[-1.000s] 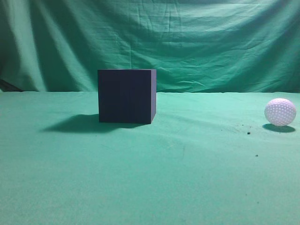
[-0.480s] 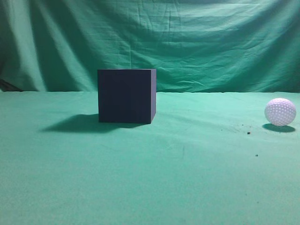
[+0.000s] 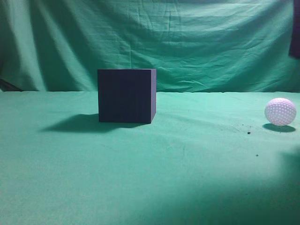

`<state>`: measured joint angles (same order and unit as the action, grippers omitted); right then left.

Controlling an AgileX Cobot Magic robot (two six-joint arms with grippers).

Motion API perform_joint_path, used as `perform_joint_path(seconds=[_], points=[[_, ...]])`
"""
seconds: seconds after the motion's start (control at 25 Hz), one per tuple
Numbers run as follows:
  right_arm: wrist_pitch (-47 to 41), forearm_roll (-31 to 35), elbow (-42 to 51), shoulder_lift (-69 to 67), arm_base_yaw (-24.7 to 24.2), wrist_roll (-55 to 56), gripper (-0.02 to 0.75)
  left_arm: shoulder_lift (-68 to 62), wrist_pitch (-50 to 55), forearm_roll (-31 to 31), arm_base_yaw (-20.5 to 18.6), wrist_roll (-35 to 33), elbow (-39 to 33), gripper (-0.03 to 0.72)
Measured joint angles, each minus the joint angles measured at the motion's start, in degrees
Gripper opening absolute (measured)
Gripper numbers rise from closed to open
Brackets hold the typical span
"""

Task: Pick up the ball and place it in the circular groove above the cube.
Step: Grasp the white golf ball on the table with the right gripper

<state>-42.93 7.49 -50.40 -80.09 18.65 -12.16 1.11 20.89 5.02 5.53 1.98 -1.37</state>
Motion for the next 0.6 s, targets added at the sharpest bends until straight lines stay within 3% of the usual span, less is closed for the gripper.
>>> perform_joint_path(seconds=[0.08,0.2,0.32,0.52,0.6], points=[[0.0,-0.68,-1.5,-4.53,0.0,0.11,0.205,0.0,0.0,0.0,0.0,0.0,0.0,0.0],[0.1,-0.91,-3.77,-9.66,0.0,0.45,0.451,0.0,0.0,0.0,0.0,0.0,0.0,0.0],[0.57,-1.13,-5.74,-13.34,0.0,1.75,0.624,0.0,0.0,0.0,0.0,0.0,0.0,0.0],[2.12,-2.45,-7.36,-18.01,0.0,4.15,0.633,0.0,0.0,0.0,0.0,0.0,0.0,0.0],[3.03,-3.64,-7.6,-19.41,0.0,4.72,0.568,0.0,0.0,0.0,0.0,0.0,0.0,0.0]])
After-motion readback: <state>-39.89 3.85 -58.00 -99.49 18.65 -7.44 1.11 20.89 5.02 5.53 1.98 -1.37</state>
